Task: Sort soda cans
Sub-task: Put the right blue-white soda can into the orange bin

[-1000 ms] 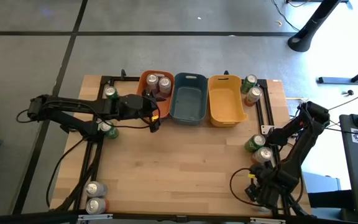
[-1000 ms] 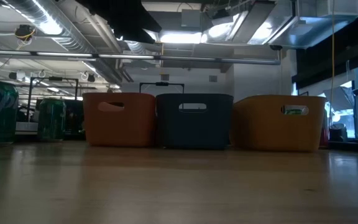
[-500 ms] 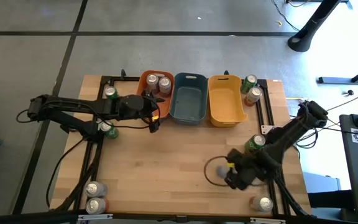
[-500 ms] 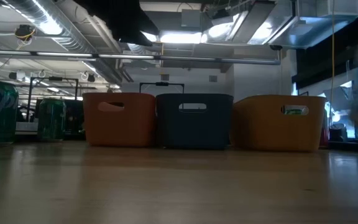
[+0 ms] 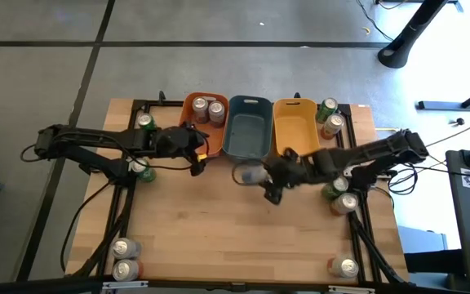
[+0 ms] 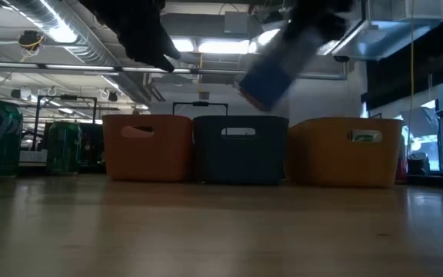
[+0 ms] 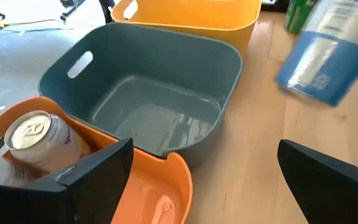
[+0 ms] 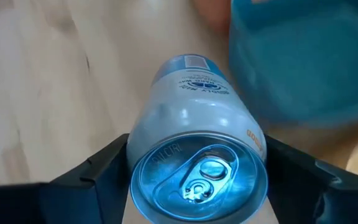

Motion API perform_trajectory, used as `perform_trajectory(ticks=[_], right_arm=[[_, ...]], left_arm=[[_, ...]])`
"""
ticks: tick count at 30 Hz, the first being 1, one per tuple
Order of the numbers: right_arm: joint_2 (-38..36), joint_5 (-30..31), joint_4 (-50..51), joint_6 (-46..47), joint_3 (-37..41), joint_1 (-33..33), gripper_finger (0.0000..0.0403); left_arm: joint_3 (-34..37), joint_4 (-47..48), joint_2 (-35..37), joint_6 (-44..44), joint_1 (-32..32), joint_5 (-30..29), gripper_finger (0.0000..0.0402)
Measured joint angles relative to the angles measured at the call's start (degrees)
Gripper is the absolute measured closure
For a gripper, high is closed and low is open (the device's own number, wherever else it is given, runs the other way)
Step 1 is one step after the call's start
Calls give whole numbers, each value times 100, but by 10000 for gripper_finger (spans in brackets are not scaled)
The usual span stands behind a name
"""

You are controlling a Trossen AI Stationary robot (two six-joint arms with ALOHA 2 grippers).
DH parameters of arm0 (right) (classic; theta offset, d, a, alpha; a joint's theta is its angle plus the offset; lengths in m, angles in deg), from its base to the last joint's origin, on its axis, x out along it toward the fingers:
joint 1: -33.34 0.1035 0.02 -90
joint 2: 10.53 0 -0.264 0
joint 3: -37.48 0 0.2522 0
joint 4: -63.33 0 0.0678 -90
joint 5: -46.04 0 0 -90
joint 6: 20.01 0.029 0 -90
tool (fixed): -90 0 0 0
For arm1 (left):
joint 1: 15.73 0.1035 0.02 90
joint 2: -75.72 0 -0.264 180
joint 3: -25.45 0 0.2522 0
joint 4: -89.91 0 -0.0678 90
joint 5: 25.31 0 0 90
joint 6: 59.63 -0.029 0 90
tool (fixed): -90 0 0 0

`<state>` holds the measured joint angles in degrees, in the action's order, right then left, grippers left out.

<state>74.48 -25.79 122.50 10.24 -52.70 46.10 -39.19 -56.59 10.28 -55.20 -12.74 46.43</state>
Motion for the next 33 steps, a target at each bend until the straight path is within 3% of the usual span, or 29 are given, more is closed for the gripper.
perform_trajectory(ticks=[7,11,20,33], right_arm=[[78,-342,-1339,-1933,0,-776,117],[192,-888,-1851,-2645,0,-1119,116],[391,-1456,-2705,-3361,20,-1588,116],[925,-1561,-4110,-3631,-9,-1906,116]], left_arm=[[0,-138,-105,30,120,-190,16],[2,-315,-192,85,159,-200,16],[0,-492,-353,168,201,-275,16],[3,-51,-458,591,222,-422,16]])
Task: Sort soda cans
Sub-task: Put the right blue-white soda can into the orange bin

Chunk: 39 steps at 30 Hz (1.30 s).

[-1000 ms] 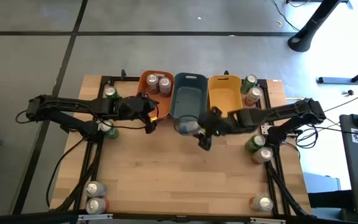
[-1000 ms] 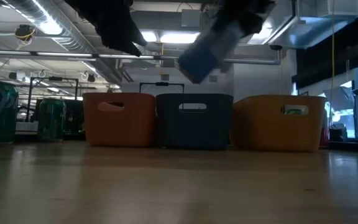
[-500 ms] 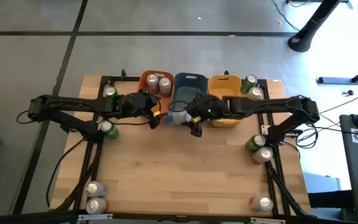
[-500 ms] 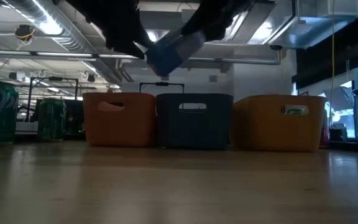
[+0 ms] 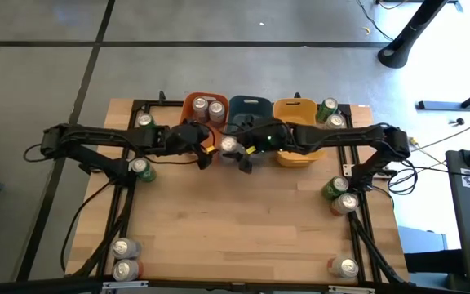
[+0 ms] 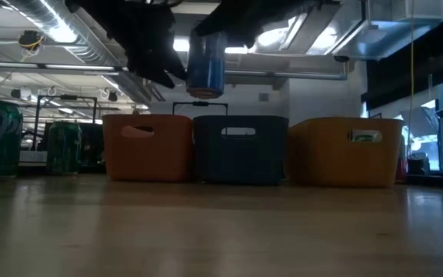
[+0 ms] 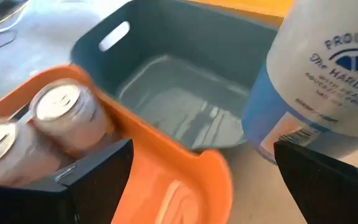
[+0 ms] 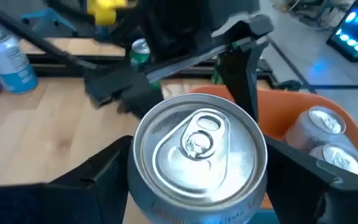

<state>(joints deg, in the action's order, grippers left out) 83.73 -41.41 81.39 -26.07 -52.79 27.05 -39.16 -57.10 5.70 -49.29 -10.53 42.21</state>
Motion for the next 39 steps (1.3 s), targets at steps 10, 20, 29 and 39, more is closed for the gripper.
perform_trajectory(ticks=[10,20,29,39], right_arm=[[626,469,-954,-45,-2,-597,116],[1574,221,-2143,48,-2,-1001,116],[2010,56,-2123,295,-2,-1142,116],[2301,95,-2095,326,-2,-1142,116]], left_arm=[[-318,1207,1246,472,2,-434,16],[-318,1362,1883,471,10,-459,16],[-318,1460,1769,449,10,-472,16],[-316,1462,1541,449,12,-475,16]])
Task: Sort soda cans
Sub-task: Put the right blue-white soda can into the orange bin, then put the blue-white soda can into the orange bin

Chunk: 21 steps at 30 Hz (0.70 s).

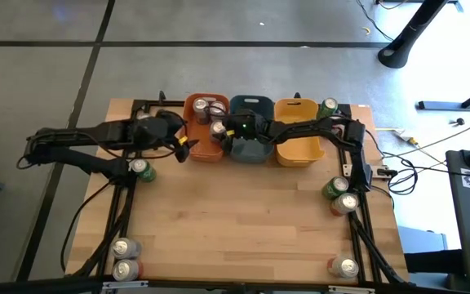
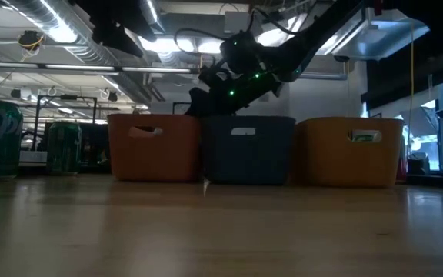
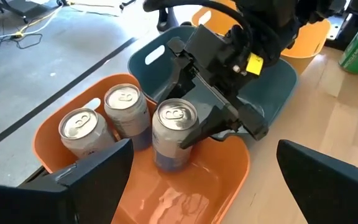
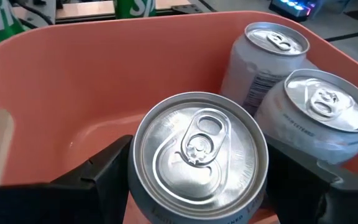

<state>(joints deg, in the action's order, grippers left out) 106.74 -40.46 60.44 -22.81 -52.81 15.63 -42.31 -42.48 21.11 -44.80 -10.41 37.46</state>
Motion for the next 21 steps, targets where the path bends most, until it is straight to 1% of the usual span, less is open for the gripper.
perform_trajectory(ticks=[6,9,15,18,21], right_arm=[[23,321,-17,16,-9,10,111],[27,443,-26,-6,-8,8,93],[27,495,-31,-38,-7,2,48],[32,497,-103,-48,1,2,36],[42,497,-271,-45,4,2,33]], left_arm=[[0,1,-36,1,0,-3,16],[0,3,-36,1,0,-4,16],[0,32,-34,1,0,-4,16],[0,32,-32,-1,0,-6,16],[0,32,-31,1,0,-6,16]])
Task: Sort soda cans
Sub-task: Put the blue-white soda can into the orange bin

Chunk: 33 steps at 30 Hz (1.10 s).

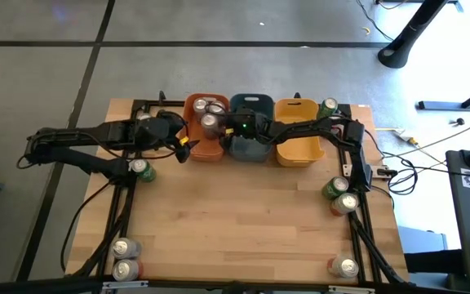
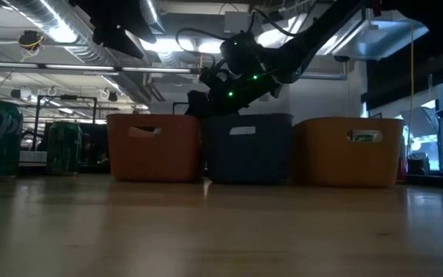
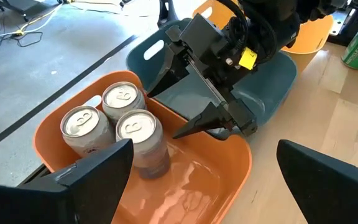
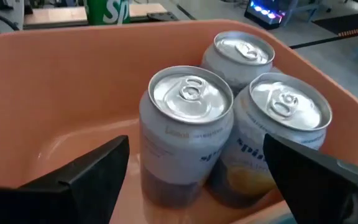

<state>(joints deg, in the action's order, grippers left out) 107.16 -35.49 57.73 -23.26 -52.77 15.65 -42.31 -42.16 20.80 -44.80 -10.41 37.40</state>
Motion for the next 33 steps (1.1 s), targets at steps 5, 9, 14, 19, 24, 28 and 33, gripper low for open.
perform_trajectory(ticks=[5,9,14,19,24,28,33], right_arm=[[-50,-8,240,9,-71,4,37],[-438,-44,797,-30,-216,126,40],[-1142,-52,1531,-334,-254,485,40],[-1645,-308,1946,-627,-254,899,41],[-1700,-463,2004,-734,-249,1263,41],[-1700,-466,2031,-917,-249,1443,41],[-1700,-496,2099,-1018,-249,1557,41]], left_arm=[[0,84,0,30,-7,0,16],[0,335,0,227,-13,9,16],[0,623,2,338,-248,534,16],[2,571,-92,174,-770,972,16],[2,631,-479,462,-1318,970,16],[-123,971,-857,1021,-1828,981,16],[-843,2027,-1377,2001,-2507,977,16]])
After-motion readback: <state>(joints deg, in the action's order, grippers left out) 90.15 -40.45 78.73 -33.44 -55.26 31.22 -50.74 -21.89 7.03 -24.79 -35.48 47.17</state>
